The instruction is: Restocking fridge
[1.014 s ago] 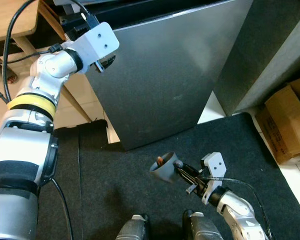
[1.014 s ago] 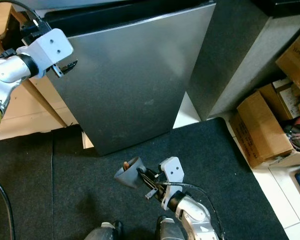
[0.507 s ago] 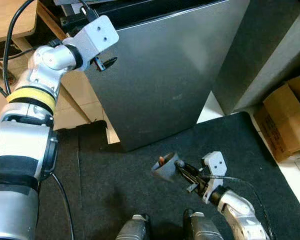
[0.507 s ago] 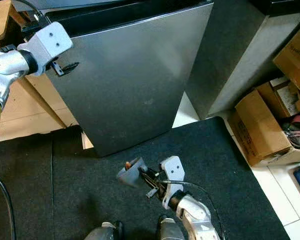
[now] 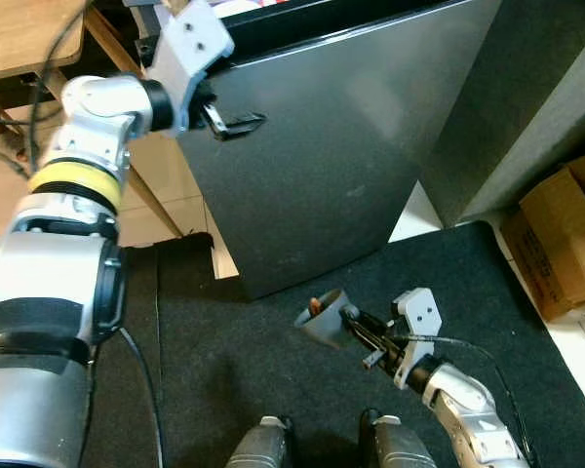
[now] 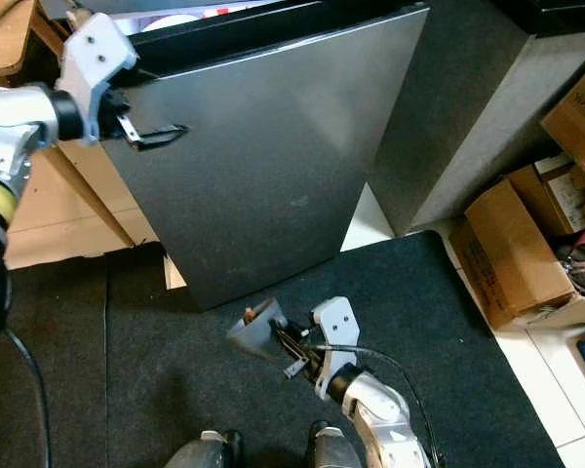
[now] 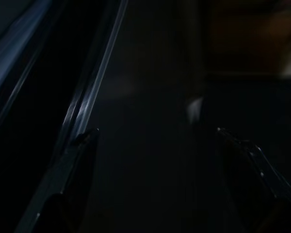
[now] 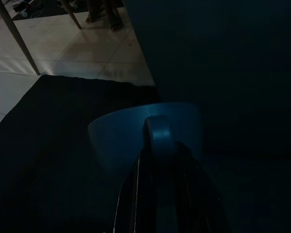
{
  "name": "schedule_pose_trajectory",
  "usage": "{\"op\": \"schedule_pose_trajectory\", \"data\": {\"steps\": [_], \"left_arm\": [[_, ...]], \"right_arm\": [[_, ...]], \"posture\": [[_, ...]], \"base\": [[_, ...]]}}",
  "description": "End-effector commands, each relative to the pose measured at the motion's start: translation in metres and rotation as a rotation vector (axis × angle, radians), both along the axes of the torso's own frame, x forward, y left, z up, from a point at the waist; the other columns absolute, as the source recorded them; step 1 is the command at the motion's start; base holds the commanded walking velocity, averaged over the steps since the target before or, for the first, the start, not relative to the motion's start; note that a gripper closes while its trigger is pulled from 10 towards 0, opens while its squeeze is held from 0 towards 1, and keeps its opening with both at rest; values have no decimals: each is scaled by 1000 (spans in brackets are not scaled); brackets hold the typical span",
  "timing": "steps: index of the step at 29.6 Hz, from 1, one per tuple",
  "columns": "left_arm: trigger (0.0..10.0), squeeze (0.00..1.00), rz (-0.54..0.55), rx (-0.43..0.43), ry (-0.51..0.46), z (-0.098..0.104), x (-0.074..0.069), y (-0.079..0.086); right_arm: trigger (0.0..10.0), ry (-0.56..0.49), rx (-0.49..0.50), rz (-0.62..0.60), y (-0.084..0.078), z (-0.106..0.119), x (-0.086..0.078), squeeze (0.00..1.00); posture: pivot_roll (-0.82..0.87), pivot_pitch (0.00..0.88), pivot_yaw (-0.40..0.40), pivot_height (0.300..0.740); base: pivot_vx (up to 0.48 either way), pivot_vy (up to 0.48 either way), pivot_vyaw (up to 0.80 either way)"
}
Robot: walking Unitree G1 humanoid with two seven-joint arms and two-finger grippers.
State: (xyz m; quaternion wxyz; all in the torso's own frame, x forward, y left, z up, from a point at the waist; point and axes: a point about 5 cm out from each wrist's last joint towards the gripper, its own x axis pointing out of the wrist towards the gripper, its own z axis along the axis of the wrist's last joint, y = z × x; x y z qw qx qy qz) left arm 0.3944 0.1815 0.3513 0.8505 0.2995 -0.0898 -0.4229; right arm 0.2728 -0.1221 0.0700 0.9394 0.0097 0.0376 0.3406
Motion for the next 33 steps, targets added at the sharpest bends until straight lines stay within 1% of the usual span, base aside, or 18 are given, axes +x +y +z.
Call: {"op": "schedule_pose_trajectory", "data": {"steps": [1, 2, 3, 4, 7, 9, 12, 14, 16, 17, 19, 20, 22, 23, 26, 28, 31, 33], "left_arm": [[10000, 0, -167, -12, 3, 14, -10, -11], [10000, 0, -167, -12, 3, 14, -10, -11], [10000, 0, -225, -3, 14, 15, -13, -13], [10000, 0, -225, -3, 14, 15, -13, -13], [10000, 0, -343, 9, 27, 17, -22, -17], [10000, 0, -352, 1, 10, 21, -24, -18], [10000, 0, -248, 8, -29, 24, -18, -15], [10000, 0, -212, 7, -40, 25, -16, -13], [10000, 0, -79, 14, -74, 24, -9, -8], [10000, 0, -79, 14, -74, 24, -9, -8], [10000, 0, 63, 84, -123, 18, -3, -1], [10000, 0, 63, 84, -123, 18, -3, -1], [10000, 0, 166, 168, -151, 10, 1, 6], [10000, 0, 166, 168, -151, 10, 1, 6], [10000, 0, 247, 226, -152, 1, 5, 14], [10000, 0, 247, 226, -152, 1, 5, 14], [10000, 0, 317, 272, -163, -5, 8, 19], [10000, 0, 317, 272, -163, -5, 8, 19]], "right_arm": [[10000, 31, -4, -5, -1, -7, -4, 0], [10000, 31, -4, -5, -1, -7, -4, 0], [10000, 30, -4, -5, -1, -7, -3, 0], [10000, 30, -4, -5, -1, -7, -3, 0], [10000, 29, -4, -4, -1, -7, -3, 0], [10000, 29, -5, -5, 0, -7, -2, 0], [10000, 29, -4, -5, 0, -7, -2, 0], [10000, 29, -5, -5, 0, -7, -2, 0], [10000, 29, -4, -5, 0, -7, -2, 0], [10000, 29, -4, -5, 0, -7, -2, 0], [10000, 29, -4, -6, 0, -7, -2, 0], [10000, 29, -4, -6, 0, -7, -2, 0], [10000, 28, -4, -6, 0, -7, -2, 0], [10000, 28, -4, -6, 0, -7, -2, 0], [10000, 29, -4, -10, -1, -7, -2, 0], [10000, 29, -4, -10, -1, -7, -2, 0], [10000, 30, -5, -13, -2, -8, -3, 0], [10000, 30, -5, -13, -2, -8, -3, 0]], "posture": [[-105, 287, 48, 740], [-105, 287, 48, 740], [-105, 287, 48, 740], [-105, 287, 48, 740], [-103, 284, 47, 740], [-102, 285, 46, 740], [-102, 284, 46, 740], [-102, 284, 46, 740], [-102, 283, 46, 740], [-102, 283, 46, 740], [-102, 283, 46, 740], [-102, 283, 46, 740], [-104, 285, 47, 740], [-104, 285, 47, 740], [-108, 287, 49, 740], [-108, 287, 49, 740], [-110, 288, 49, 740], [-110, 288, 49, 740]], "base": [[0, 0, 0], [0, 0, 0], [0, 0, 0], [0, 0, 0], [0, 0, 0], [0, 0, 0], [0, 0, 0], [0, 0, 0], [0, 0, 0], [0, 0, 0], [0, 0, 0], [0, 0, 0], [0, 0, 0], [0, 0, 0], [0, 0, 0], [0, 0, 0], [0, 0, 0], [0, 0, 0]]}}
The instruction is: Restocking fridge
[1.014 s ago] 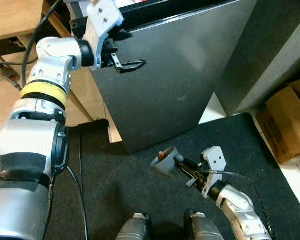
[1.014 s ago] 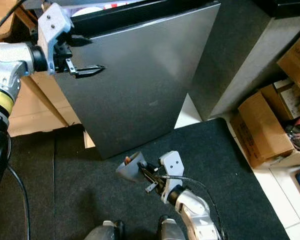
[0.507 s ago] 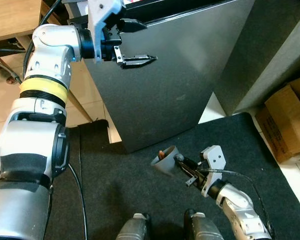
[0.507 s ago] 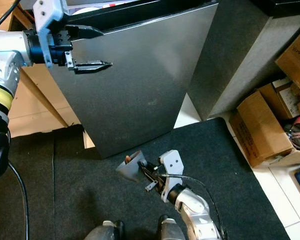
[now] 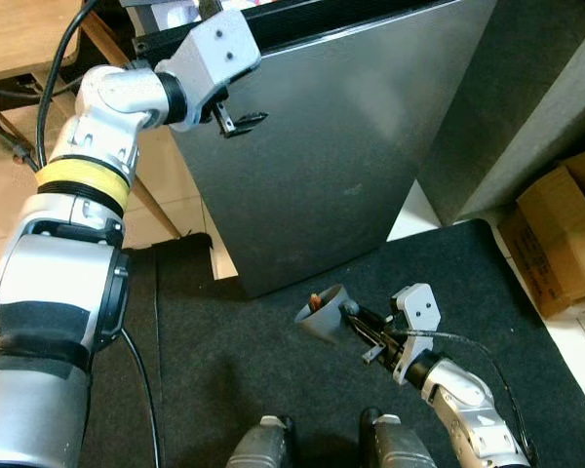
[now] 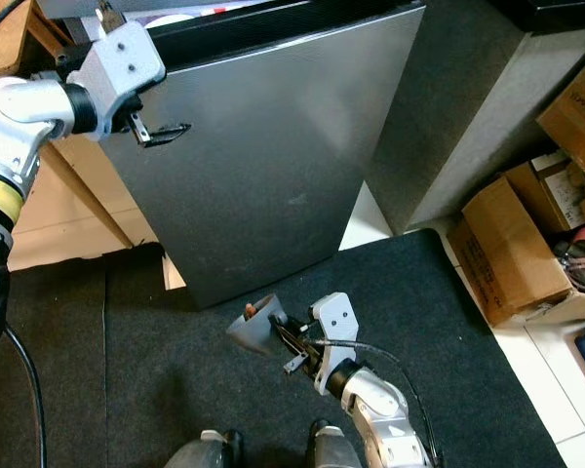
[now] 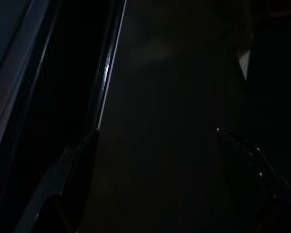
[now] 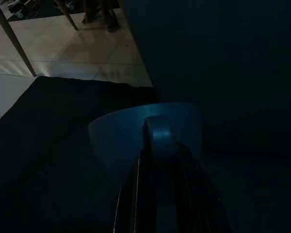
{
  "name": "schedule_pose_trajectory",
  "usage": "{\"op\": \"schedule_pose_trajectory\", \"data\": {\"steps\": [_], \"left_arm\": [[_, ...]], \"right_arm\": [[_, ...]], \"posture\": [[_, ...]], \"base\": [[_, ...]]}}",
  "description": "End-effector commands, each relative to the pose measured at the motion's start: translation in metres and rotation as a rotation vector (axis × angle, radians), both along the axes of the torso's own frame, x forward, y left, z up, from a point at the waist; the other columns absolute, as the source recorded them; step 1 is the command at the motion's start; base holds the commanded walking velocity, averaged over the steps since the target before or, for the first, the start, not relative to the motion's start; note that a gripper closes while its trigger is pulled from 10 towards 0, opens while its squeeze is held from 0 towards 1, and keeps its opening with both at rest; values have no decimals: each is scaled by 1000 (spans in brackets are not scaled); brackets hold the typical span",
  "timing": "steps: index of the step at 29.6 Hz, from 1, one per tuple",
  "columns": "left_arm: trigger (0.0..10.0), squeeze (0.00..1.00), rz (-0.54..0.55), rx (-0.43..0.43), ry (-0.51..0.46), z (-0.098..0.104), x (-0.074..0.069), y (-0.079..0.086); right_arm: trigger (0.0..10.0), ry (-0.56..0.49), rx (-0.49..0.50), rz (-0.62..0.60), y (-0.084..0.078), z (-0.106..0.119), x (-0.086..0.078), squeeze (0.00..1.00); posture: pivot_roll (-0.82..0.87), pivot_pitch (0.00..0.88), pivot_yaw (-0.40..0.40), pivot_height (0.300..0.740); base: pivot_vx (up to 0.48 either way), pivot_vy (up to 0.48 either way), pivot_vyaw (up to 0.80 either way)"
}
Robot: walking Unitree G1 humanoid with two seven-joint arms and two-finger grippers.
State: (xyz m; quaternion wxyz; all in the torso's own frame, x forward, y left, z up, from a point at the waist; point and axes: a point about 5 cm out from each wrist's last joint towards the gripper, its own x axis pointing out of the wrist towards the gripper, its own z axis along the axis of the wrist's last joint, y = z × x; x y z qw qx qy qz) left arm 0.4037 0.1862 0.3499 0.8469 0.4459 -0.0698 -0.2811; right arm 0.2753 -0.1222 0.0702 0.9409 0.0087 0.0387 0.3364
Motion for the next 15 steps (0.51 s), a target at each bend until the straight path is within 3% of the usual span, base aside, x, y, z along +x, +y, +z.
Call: {"op": "schedule_pose_trajectory", "data": {"steps": [1, 9, 15], "left_arm": [[10000, 0, 73, 43, -4, -4, 0, 17], [10000, 0, 188, 66, -86, -1, 3, 25], [10000, 0, 193, -74, -157, 13, 2, 24]], "right_arm": [[10000, 29, -1, -6, -2, -8, -6, 0], [10000, 28, -2, -6, -1, -8, -6, 0], [10000, 26, -2, -3, -2, -7, -6, 0]], "posture": [[-110, 288, 49, 740], [-110, 286, 50, 740], [-110, 283, 45, 740]], "base": [[0, 0, 0], [0, 0, 0], [0, 0, 0]]}}
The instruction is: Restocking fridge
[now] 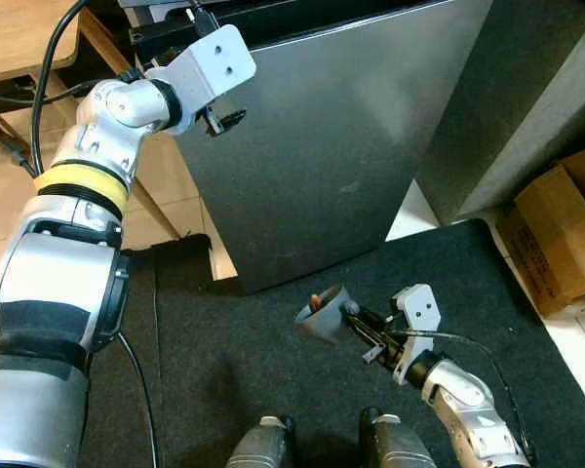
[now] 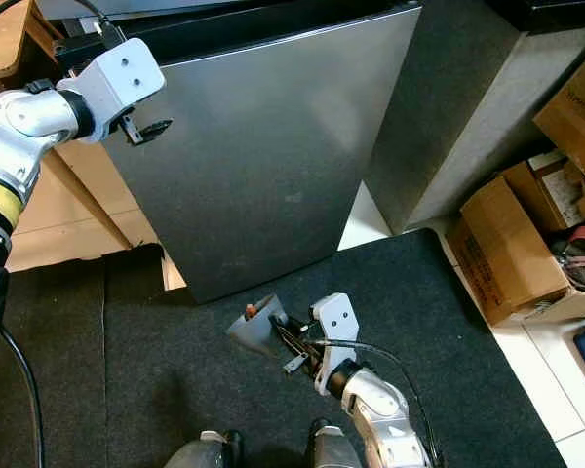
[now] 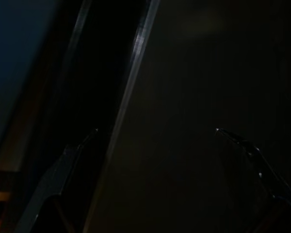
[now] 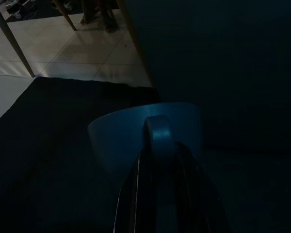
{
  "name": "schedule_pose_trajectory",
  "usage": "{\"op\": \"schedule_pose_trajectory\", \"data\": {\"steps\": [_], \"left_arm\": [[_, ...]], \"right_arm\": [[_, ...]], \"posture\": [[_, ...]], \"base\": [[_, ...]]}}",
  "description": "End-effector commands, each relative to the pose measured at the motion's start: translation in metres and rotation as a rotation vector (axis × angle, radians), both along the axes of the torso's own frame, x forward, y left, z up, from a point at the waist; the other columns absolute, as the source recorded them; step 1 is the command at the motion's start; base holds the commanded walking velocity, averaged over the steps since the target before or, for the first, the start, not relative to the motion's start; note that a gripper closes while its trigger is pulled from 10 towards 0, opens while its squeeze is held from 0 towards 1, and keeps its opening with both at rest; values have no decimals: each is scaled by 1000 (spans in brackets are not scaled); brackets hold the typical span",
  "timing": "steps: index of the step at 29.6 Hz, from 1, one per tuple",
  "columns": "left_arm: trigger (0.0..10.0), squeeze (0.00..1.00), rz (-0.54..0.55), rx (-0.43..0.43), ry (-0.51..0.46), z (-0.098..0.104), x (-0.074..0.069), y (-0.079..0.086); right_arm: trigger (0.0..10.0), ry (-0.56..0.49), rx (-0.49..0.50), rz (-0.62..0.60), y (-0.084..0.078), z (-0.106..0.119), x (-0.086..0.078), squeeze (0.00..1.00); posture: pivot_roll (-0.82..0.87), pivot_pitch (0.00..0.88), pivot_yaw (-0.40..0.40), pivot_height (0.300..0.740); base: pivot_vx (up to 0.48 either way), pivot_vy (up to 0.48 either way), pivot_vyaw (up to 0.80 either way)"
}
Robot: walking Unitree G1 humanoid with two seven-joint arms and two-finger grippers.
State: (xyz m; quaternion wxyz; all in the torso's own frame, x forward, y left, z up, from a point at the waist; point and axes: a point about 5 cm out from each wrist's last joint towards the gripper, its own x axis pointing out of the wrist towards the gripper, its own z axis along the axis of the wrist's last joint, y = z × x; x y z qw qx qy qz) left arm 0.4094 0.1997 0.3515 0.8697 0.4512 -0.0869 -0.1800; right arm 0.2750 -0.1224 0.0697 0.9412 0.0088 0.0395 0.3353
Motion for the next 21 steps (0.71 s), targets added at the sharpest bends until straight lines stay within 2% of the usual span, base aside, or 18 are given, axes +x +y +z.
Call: {"op": "schedule_pose_trajectory", "data": {"steps": [1, 4, 6, 12, 14, 21], "left_arm": [[10000, 0, 22, -36, -41, 12, -3, 10], [10000, 0, 18, -141, -85, 24, -4, 10], [10000, 0, 12, -180, -90, 28, -5, 10], [10000, 0, 36, -167, -77, 24, -4, 13], [10000, 0, 133, -81, -81, 14, -2, 23], [10000, 0, 181, -122, -24, -1, 0, 33]], "right_arm": [[10000, 24, -2, -1, -1, -7, -5, 0], [10000, 23, -4, 3, -1, -7, -5, 0], [10000, 22, -4, 5, -1, -6, -5, 0], [10000, 22, -5, 7, 0, -6, -5, 0], [10000, 23, -6, 9, 0, -7, -5, 0], [10000, 23, -7, 5, -2, -6, -7, 0]], "posture": [[-110, 283, 45, 740], [-110, 281, 44, 740], [-110, 280, 44, 740], [-110, 280, 43, 740], [-110, 280, 43, 740], [-121, 293, 41, 740]], "base": [[0, 0, 0], [0, 0, 0], [0, 0, 0], [0, 0, 0], [0, 0, 0], [0, 0, 0]]}}
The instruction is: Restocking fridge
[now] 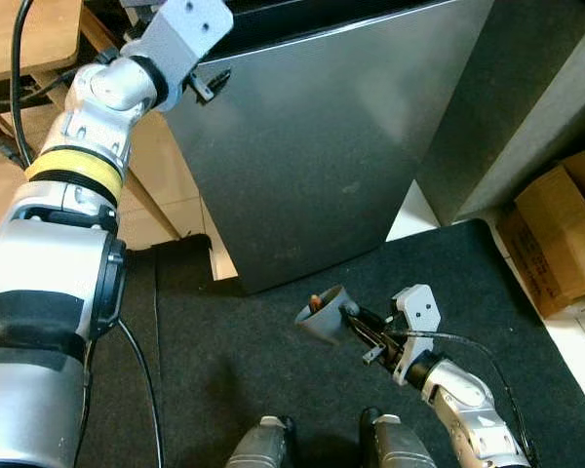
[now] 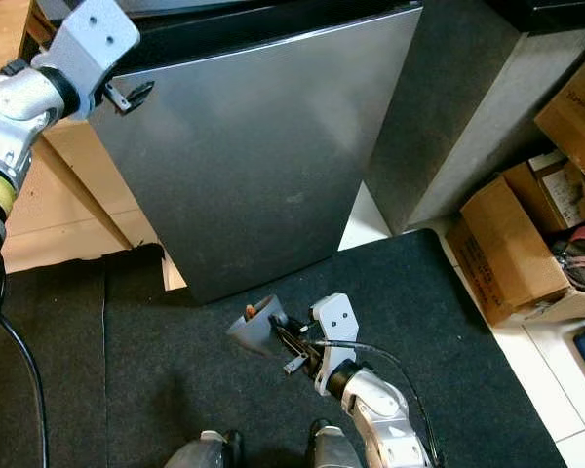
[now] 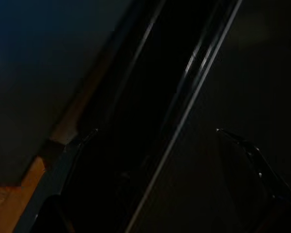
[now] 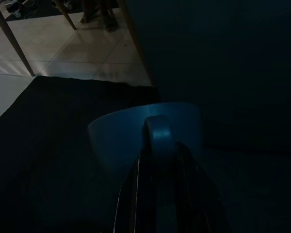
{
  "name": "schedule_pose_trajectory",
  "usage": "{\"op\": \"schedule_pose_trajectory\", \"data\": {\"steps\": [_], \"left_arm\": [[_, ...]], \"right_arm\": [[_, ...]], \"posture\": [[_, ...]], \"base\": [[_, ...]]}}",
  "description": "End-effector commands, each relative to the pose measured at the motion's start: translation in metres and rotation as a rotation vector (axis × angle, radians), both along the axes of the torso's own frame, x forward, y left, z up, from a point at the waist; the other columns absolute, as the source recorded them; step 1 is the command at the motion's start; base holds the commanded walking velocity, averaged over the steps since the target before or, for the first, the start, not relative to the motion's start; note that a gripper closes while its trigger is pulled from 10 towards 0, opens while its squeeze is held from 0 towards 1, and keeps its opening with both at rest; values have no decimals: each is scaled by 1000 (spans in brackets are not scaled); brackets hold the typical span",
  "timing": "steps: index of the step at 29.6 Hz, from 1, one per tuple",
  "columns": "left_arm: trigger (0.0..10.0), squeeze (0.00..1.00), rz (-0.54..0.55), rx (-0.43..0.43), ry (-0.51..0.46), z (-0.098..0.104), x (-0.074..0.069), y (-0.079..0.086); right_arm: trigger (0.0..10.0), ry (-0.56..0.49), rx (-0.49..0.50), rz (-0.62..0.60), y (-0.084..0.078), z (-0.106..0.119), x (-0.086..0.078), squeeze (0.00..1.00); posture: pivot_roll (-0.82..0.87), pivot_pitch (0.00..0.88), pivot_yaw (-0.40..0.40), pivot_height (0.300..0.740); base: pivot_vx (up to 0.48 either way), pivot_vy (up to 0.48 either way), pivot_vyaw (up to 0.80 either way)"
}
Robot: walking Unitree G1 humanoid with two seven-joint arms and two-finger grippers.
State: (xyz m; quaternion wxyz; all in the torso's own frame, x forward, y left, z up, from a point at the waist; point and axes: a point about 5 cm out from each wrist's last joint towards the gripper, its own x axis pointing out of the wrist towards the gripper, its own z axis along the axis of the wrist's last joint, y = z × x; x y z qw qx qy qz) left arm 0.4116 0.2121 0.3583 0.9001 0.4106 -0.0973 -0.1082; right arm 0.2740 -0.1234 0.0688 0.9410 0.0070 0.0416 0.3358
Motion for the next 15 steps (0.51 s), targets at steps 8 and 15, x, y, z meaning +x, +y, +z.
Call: {"op": "schedule_pose_trajectory", "data": {"steps": [8, 15], "left_arm": [[10000, 0, 66, -20, 70, -17, -2, 23], [10000, 0, 1, -53, 111, -26, 0, 12]], "right_arm": [[10000, 21, -1, 1, -2, -5, -10, 0], [10000, 32, -2, -3, -4, -7, -16, 0]], "posture": [[-128, 316, 43, 740], [-138, 331, 40, 740]], "base": [[0, 0, 0], [0, 0, 0]]}}
